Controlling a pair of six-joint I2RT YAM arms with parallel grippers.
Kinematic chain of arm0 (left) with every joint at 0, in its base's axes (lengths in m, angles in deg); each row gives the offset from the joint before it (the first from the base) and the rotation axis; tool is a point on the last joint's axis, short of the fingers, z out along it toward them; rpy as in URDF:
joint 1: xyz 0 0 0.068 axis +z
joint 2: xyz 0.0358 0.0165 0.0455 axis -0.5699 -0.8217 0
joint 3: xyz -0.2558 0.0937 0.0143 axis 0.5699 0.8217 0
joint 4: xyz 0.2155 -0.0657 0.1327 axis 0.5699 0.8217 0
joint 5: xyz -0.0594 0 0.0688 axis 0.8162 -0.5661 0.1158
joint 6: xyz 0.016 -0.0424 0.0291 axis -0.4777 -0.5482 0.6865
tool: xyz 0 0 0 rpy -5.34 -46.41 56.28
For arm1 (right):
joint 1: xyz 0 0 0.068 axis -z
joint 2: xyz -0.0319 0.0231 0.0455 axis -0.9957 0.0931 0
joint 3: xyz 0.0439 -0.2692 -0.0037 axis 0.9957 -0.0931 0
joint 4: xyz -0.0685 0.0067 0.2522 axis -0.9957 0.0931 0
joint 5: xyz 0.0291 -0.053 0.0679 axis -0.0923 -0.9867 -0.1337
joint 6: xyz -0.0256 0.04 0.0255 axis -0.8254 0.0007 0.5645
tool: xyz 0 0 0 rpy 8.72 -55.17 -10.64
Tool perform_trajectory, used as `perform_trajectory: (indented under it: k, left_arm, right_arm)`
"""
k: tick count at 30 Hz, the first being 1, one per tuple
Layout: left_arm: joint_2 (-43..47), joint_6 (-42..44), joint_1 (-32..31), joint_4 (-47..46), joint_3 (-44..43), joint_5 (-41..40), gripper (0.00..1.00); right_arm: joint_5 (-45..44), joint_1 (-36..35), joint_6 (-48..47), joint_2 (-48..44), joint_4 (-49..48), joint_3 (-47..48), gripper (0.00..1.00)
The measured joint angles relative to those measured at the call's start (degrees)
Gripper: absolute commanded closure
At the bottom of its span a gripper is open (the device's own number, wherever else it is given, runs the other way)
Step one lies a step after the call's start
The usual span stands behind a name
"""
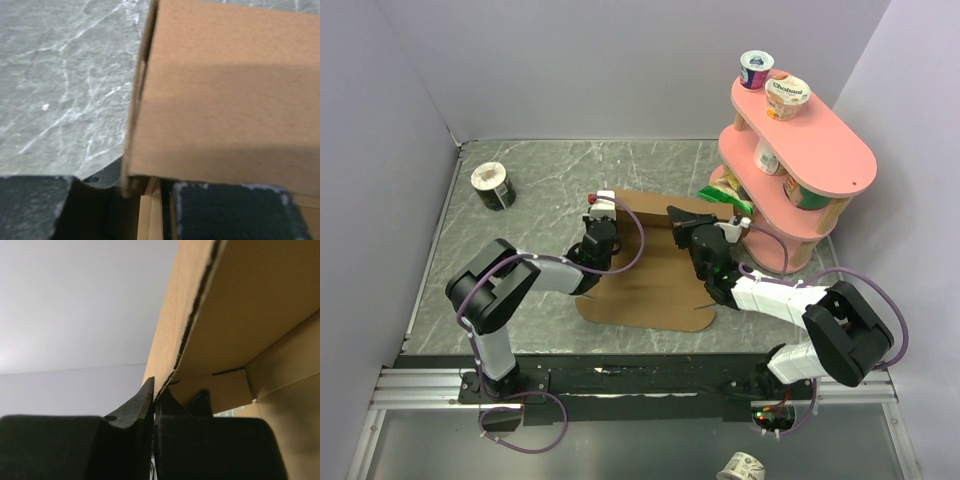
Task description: Fold the paper box
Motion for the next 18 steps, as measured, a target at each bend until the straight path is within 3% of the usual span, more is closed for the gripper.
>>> perform_trajectory:
  k: [9, 15, 16, 18]
  left_arm:
    - [-0.1, 2.8, -1.1, 0.0, 0.0, -3.0, 0.91]
    - [0.1, 2.0, -0.9, -1.2, 1.0, -1.6, 0.69]
    - [0.2, 1.8, -0.8, -1.6, 1.4, -1.2, 0.59]
    - [0.7, 1.2, -0.6, -2.7, 2.9, 0.3, 0.5]
  right_arm:
    - [0.0, -0.3, 0.4, -0.6, 2.2, 0.5, 1.0]
    - [0.1, -0.4, 0.4, -0.8, 2.9, 0.8, 1.0]
    - [0.2, -0.5, 0.4, -0.8, 2.8, 0.8, 1.0]
    - [0.3, -0.6, 0.4, -0.8, 2.5, 0.8, 1.0]
